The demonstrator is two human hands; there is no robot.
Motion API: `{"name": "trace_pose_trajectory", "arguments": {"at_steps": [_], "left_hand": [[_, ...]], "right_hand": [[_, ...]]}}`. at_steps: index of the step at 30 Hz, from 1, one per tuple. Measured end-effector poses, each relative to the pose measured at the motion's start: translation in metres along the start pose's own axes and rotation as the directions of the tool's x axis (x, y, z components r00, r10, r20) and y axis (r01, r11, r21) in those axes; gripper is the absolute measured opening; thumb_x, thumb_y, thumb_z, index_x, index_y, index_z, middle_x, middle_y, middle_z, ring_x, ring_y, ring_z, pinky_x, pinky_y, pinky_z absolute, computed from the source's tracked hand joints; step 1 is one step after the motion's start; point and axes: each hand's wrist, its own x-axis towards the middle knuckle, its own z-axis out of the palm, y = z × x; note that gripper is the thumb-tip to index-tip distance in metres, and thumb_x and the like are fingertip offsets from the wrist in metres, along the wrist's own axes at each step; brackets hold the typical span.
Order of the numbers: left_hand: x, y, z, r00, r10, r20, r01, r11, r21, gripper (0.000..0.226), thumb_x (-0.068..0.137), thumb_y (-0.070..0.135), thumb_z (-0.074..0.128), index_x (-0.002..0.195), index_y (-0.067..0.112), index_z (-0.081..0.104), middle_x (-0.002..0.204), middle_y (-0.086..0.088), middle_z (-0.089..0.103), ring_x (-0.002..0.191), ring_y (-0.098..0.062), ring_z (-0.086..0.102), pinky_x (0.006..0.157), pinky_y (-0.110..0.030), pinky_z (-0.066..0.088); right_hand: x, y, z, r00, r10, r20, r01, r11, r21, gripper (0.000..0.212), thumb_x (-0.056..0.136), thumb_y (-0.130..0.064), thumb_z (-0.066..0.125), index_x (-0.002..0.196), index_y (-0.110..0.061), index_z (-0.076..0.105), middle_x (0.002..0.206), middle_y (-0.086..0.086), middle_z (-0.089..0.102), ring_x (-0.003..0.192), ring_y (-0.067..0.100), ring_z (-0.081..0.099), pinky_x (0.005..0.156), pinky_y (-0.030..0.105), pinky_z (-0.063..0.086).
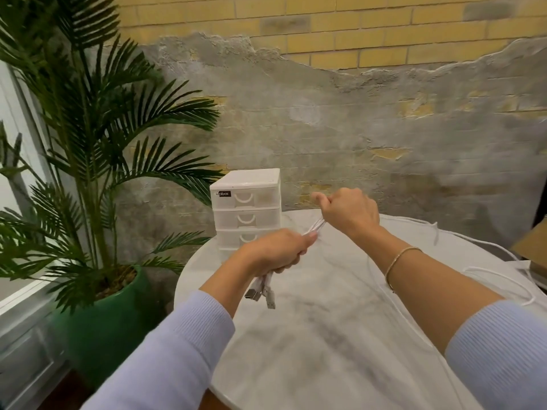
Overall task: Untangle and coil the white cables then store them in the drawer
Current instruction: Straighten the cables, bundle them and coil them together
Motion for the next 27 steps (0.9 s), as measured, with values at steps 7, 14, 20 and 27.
{"name": "trace_pose_trajectory", "arguments": {"at_steps": [7,14,20,27], "left_hand": [[-0.005,-0.001,0.002,0.985,-0.005,0.173,0.076,0.91,-0.407,0.048,0.096,0.053,0.033,0.06,0.021,0.027,0.044,0.011,0.021,0.037,-0.004,0.016,0.035,-0.013,0.013],[-0.006,-0.004,0.015,0.978,-0.021,0.205,0.143,0.784,-0.604,0.047,0.098,0.051,0.027,0.073,0.015,0.044,0.039,0.011,0.023,0.032,-0.001,0.019,0.029,-0.01,0.016],[-0.002,-0.007,0.008,0.999,0.0,0.037,0.01,0.965,-0.262,0.035,0.104,0.034,0.025,0.091,0.013,0.049,0.054,0.003,0.03,0.044,-0.007,0.024,0.043,-0.018,0.022],[-0.004,-0.013,0.014,0.959,0.083,0.272,0.147,0.673,-0.725,0.038,0.102,0.037,0.028,0.073,0.017,0.042,0.049,0.005,0.041,0.04,-0.007,0.038,0.056,-0.025,0.05]], "right_hand": [[0.003,0.0,0.005,0.996,0.035,-0.088,-0.032,0.999,0.041,0.049,0.097,-0.044,0.036,0.08,-0.011,0.069,0.092,0.015,0.068,0.088,0.034,0.061,0.069,0.032,0.036],[-0.003,0.008,0.008,0.996,0.001,-0.088,-0.001,1.0,0.008,0.052,0.098,-0.044,0.031,0.081,-0.011,0.068,0.093,0.016,0.069,0.089,0.035,0.061,0.069,0.033,0.035],[-0.002,0.017,0.004,0.995,-0.063,-0.076,0.057,0.995,-0.082,0.05,0.096,-0.045,0.035,0.079,-0.012,0.069,0.087,0.013,0.069,0.082,0.033,0.061,0.067,0.031,0.037],[0.001,0.009,0.005,0.994,-0.027,-0.102,0.024,0.999,-0.032,0.053,0.098,-0.043,0.031,0.085,-0.011,0.071,0.093,0.015,0.069,0.088,0.034,0.061,0.069,0.032,0.036]]}}
